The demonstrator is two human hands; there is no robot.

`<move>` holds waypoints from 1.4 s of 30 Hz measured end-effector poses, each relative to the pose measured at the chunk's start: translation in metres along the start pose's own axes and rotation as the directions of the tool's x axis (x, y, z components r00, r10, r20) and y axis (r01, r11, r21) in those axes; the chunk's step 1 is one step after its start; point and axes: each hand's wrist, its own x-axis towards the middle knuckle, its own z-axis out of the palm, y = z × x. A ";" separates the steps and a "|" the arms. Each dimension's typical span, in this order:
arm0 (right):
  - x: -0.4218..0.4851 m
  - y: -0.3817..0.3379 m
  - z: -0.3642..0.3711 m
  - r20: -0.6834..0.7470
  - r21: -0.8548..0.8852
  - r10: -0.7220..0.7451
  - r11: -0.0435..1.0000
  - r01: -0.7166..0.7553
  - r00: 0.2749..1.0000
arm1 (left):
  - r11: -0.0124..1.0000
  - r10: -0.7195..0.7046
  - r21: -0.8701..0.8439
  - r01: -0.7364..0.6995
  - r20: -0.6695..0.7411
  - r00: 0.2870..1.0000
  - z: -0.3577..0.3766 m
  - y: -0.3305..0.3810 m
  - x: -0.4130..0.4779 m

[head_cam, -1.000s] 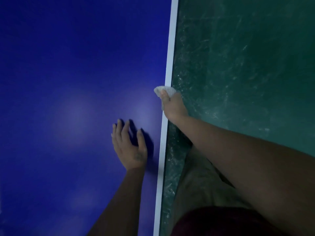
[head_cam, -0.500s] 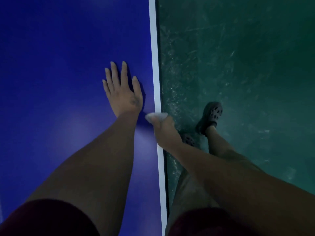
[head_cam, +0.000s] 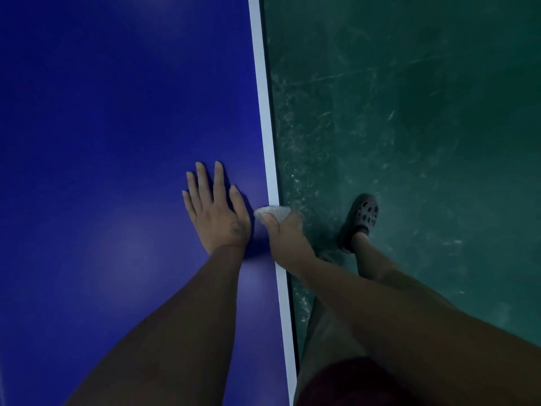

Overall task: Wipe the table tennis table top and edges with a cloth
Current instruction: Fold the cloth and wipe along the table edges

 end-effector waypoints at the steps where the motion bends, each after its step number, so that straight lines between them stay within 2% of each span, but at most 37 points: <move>1: 0.012 0.001 0.003 -0.035 -0.009 -0.033 0.999 0.033 0.999 | 1.000 -0.001 -0.004 0.001 0.001 1.000 0.000 0.000 0.001; 3: 0.053 0.002 0.004 -0.048 -0.059 -0.065 0.996 0.063 0.997 | 1.000 -0.001 -0.013 0.001 0.002 1.000 0.001 0.000 0.002; 6: 0.075 -0.059 -0.008 -0.083 -0.096 -0.091 0.992 0.083 0.992 | 1.000 0.003 -0.022 -0.003 -0.002 1.000 0.002 0.000 0.002; 9: 0.086 -0.092 -0.015 -0.080 -0.139 -0.042 0.990 0.031 0.996 | 1.000 0.001 -0.021 -0.001 -0.023 1.000 0.002 -0.001 0.002; 11: 0.076 -0.083 -0.016 -0.039 -0.154 -0.031 0.988 0.024 0.999 | 1.000 0.000 -0.027 0.000 -0.015 1.000 0.001 -0.001 0.001; 18: 0.008 -0.016 -0.005 -0.036 -0.122 -0.026 0.992 0.021 0.999 | 1.000 0.001 -0.028 -0.001 0.002 1.000 0.001 -0.001 0.001; 23: 0.038 -0.049 -0.010 -0.042 -0.144 -0.038 0.989 0.031 0.998 | 1.000 0.009 -0.007 -0.009 -0.003 1.000 0.001 -0.001 0.001; 27: 0.094 -0.116 -0.023 -0.060 -0.055 -0.028 0.998 0.025 0.998 | 0.999 0.031 0.016 -0.031 -0.012 0.999 0.004 -0.002 0.002; 30: 0.097 -0.111 -0.023 -0.034 -0.027 -0.053 0.998 0.052 0.998 | 0.997 -0.001 -0.079 -0.002 -0.034 0.999 0.004 -0.001 0.009; 32: 0.077 -0.088 -0.015 -0.082 -0.001 -0.082 0.997 0.082 0.993 | 0.976 -0.042 -0.214 0.027 -0.069 0.997 -0.002 0.008 0.026; 34: 0.061 -0.077 -0.010 -0.025 0.003 -0.009 1.000 0.009 1.000 | 0.955 -0.050 -0.295 0.013 -0.120 0.992 -0.005 0.022 0.058; 37: 0.075 -0.076 -0.009 0.041 -0.025 0.005 1.000 -0.004 0.999 | 0.943 -0.071 -0.331 0.025 -0.129 0.989 -0.002 0.047 0.120; 39: 0.091 -0.092 -0.013 0.028 -0.045 0.015 0.999 -0.014 0.999 | 0.939 -0.074 -0.342 0.031 -0.114 0.991 0.004 0.062 0.163; 42: 0.124 -0.123 -0.019 -0.009 0.049 -0.018 0.999 0.018 1.000 | 0.943 -0.064 -0.332 0.021 -0.121 0.991 0.018 0.076 0.222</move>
